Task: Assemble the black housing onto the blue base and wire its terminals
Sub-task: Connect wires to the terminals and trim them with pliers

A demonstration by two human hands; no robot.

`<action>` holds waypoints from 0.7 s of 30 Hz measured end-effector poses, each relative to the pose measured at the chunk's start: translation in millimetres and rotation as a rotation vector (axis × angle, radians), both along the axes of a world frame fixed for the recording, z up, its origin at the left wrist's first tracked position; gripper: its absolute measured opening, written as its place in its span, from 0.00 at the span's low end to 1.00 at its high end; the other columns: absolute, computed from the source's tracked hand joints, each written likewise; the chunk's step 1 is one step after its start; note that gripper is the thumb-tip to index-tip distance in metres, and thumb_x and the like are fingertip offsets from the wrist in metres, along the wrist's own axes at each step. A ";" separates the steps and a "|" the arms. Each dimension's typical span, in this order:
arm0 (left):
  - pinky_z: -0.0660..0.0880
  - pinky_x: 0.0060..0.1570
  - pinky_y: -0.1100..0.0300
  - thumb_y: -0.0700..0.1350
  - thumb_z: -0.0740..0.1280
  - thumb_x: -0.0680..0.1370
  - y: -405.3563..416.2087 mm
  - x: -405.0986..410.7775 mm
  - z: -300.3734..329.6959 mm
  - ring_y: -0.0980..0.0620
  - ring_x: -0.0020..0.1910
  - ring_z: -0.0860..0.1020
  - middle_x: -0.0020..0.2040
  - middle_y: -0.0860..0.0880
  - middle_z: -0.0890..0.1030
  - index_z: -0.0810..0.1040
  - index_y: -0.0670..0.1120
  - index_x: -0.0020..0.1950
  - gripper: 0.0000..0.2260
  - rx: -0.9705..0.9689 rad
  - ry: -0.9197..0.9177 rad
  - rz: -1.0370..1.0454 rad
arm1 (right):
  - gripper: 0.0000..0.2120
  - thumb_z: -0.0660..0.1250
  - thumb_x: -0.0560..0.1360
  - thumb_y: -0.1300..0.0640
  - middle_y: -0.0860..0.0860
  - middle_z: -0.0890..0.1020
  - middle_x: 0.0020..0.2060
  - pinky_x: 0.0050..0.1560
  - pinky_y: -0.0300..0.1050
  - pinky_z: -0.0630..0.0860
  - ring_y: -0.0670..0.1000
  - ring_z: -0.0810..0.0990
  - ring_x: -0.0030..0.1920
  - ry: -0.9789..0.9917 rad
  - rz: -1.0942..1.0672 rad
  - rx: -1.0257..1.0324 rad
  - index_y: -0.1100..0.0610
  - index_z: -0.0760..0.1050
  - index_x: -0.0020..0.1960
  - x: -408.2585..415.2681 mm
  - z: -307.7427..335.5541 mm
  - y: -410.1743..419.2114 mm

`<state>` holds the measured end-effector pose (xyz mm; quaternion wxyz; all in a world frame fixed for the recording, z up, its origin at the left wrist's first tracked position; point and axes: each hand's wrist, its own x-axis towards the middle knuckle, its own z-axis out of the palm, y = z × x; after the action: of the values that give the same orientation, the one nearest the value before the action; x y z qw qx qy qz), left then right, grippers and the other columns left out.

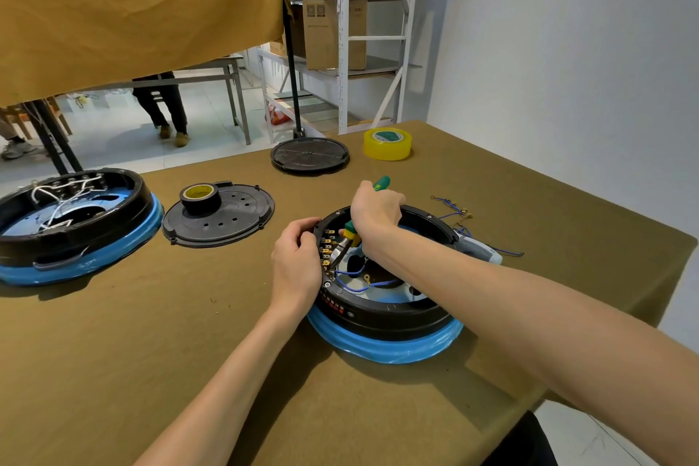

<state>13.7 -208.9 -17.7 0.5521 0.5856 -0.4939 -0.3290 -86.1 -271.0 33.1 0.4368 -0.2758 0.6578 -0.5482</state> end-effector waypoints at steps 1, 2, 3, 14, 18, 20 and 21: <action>0.75 0.67 0.45 0.41 0.55 0.85 -0.2 0.0 -0.3 0.50 0.64 0.77 0.63 0.47 0.81 0.78 0.45 0.69 0.16 -0.001 -0.001 0.001 | 0.16 0.62 0.83 0.52 0.55 0.70 0.52 0.49 0.51 0.71 0.58 0.74 0.49 0.004 -0.009 -0.001 0.60 0.62 0.65 0.5 -0.2 -0.2; 0.75 0.67 0.45 0.41 0.55 0.85 -0.4 -0.1 -0.7 0.50 0.64 0.77 0.63 0.48 0.81 0.78 0.45 0.69 0.16 -0.003 -0.002 0.002 | 0.17 0.61 0.83 0.53 0.55 0.70 0.52 0.49 0.51 0.71 0.58 0.74 0.50 0.009 -0.017 -0.002 0.61 0.62 0.66 0.8 -0.6 -0.7; 0.75 0.67 0.45 0.41 0.55 0.85 -0.3 -0.3 -1.1 0.50 0.64 0.77 0.63 0.47 0.80 0.77 0.45 0.69 0.16 -0.004 -0.004 0.002 | 0.17 0.61 0.83 0.54 0.55 0.70 0.52 0.49 0.51 0.71 0.58 0.74 0.50 0.013 -0.024 -0.003 0.61 0.63 0.66 0.9 -1.5 -0.9; 0.77 0.65 0.48 0.41 0.56 0.85 -0.1 3.7 -0.1 0.51 0.63 0.78 0.62 0.48 0.81 0.77 0.45 0.69 0.16 -0.008 -0.031 -0.021 | 0.19 0.60 0.82 0.45 0.53 0.71 0.44 0.40 0.47 0.70 0.51 0.73 0.41 0.042 0.147 0.017 0.57 0.58 0.60 -13.6 5.1 2.5; 0.76 0.54 0.63 0.41 0.56 0.85 -1.7 6.5 -1.6 0.56 0.59 0.79 0.57 0.52 0.81 0.78 0.46 0.67 0.15 -0.014 -0.048 -0.034 | 0.23 0.60 0.80 0.44 0.56 0.75 0.51 0.48 0.54 0.79 0.59 0.81 0.54 -0.049 0.185 -0.034 0.57 0.60 0.67 -41.2 18.1 6.7; 0.75 0.54 0.62 0.41 0.56 0.85 -2.2 6.8 -2.2 0.57 0.58 0.78 0.56 0.54 0.81 0.78 0.47 0.67 0.15 -0.012 -0.049 -0.036 | 0.26 0.61 0.78 0.41 0.57 0.76 0.53 0.56 0.63 0.80 0.62 0.81 0.57 0.013 0.178 -0.099 0.57 0.61 0.67 -61.5 25.6 5.0; 0.76 0.55 0.61 0.41 0.56 0.85 -2.4 6.5 -2.3 0.57 0.58 0.78 0.55 0.54 0.81 0.78 0.47 0.66 0.15 -0.012 -0.046 -0.035 | 0.28 0.62 0.77 0.39 0.57 0.76 0.52 0.57 0.64 0.80 0.61 0.81 0.56 0.066 0.173 -0.129 0.57 0.62 0.67 -73.0 30.5 4.4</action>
<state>20.2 -211.3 -20.0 0.5381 0.5810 -0.5186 -0.3222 -159.1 -266.6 63.6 0.4417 -0.3770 0.6088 -0.5405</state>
